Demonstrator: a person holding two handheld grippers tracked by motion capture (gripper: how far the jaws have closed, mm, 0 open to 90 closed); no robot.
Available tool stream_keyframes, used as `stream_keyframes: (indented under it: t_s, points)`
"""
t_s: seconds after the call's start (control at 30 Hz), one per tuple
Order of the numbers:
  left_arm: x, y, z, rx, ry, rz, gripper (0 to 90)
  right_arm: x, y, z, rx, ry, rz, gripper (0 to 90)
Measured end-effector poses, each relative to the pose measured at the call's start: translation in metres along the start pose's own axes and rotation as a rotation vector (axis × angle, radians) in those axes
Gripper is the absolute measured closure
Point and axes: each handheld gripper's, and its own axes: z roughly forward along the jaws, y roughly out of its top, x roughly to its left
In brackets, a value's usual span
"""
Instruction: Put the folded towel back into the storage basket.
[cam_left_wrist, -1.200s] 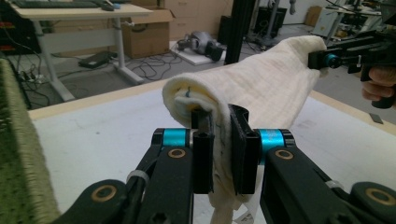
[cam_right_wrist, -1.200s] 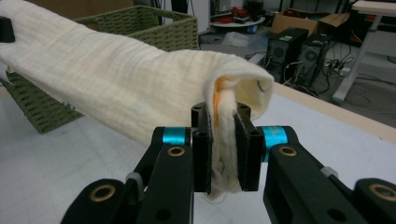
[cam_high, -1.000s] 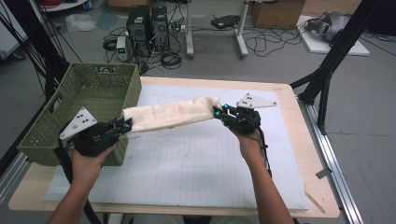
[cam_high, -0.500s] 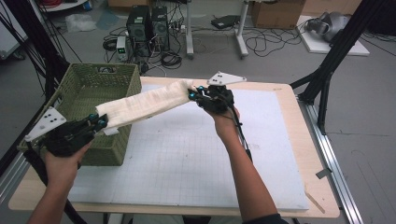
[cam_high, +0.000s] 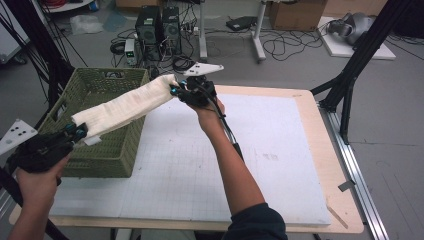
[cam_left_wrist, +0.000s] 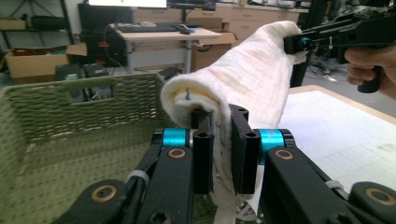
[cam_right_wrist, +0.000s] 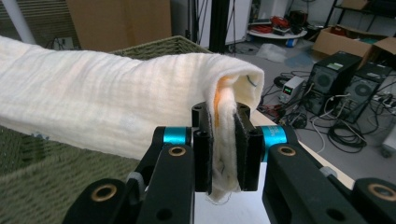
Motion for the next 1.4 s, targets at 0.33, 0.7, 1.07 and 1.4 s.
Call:
stream_keyframes:
  t_s: [0.33, 0.7, 1.07, 1.4]
  points:
    - [0.016, -0.005, -0.017, -0.008, 0.057, -0.006, 80.8, 0.014, 0.022, 0.046, 0.016, 0.025, -0.021, 80.4]
    - [0.036, -0.012, -0.024, 0.006, 0.110, -0.015, 80.7, 0.030, 0.047, 0.097, 0.053, 0.026, -0.051, 80.5]
    - [0.054, -0.017, -0.027, 0.020, 0.148, -0.026, 80.7, 0.041, 0.053, 0.130, 0.077, 0.029, -0.060, 80.4]
    - [0.065, -0.020, -0.024, 0.049, 0.185, -0.034, 79.2, 0.045, 0.048, 0.151, 0.080, 0.014, -0.055, 80.4]
